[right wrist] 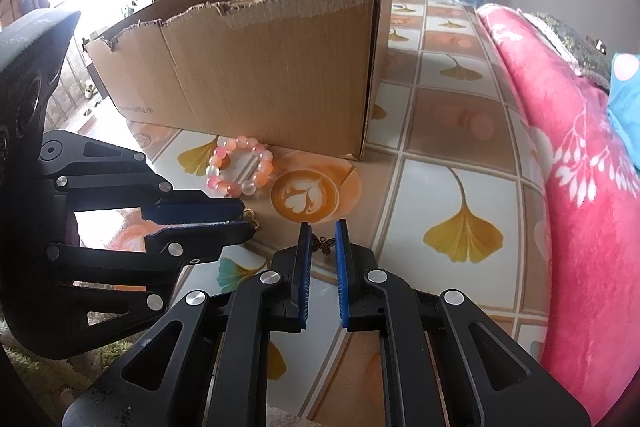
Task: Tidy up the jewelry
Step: 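Lift the butterfly charm with the right gripper over the box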
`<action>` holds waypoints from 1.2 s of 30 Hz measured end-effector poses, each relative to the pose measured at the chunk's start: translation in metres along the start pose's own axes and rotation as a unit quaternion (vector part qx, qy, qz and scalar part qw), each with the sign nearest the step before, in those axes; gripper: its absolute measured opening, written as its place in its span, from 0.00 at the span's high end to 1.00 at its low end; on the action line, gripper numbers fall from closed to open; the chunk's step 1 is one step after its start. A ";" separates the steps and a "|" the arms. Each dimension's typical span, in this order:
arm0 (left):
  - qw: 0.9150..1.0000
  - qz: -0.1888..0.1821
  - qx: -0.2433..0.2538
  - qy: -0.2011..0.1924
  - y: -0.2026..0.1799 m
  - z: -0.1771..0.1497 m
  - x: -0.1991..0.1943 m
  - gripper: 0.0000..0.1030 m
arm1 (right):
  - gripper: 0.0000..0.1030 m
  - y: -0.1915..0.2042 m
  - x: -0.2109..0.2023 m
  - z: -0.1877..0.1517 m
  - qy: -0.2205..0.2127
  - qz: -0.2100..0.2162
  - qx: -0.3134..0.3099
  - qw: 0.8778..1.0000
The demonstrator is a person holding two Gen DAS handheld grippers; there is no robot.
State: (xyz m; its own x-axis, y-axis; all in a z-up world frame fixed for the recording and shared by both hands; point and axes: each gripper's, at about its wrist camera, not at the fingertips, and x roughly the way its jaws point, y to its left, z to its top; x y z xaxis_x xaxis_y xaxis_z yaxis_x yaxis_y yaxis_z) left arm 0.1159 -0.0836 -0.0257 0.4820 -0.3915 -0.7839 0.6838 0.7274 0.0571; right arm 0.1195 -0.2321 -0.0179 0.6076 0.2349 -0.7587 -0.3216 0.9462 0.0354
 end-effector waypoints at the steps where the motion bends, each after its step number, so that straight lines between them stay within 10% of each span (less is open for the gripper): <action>1: 1.000 0.000 0.001 -0.001 0.000 0.000 -0.001 0.89 | 0.91 0.000 -0.002 0.000 -0.002 0.000 0.000 1.000; 14: 0.998 0.029 0.012 -0.061 0.000 0.011 -0.048 0.89 | 0.91 -0.005 -0.039 0.018 -0.058 -0.005 -0.006 0.998; 24: 0.988 0.044 -0.002 -0.148 0.059 0.062 -0.109 0.89 | 0.91 -0.005 -0.066 0.109 -0.147 0.064 -0.067 0.985; 36: 0.991 -0.056 -0.085 0.081 0.174 0.131 0.011 0.89 | 0.91 -0.017 0.053 0.198 0.046 0.144 -0.122 0.981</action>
State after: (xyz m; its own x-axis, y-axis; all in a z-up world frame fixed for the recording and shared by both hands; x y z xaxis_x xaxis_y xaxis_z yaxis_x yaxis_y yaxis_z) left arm 0.3119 -0.0355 0.0568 0.3046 -0.3889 -0.8695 0.6185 0.7750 -0.1300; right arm 0.3008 -0.1913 0.0701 0.4021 0.4532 -0.7955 -0.6410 0.7598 0.1089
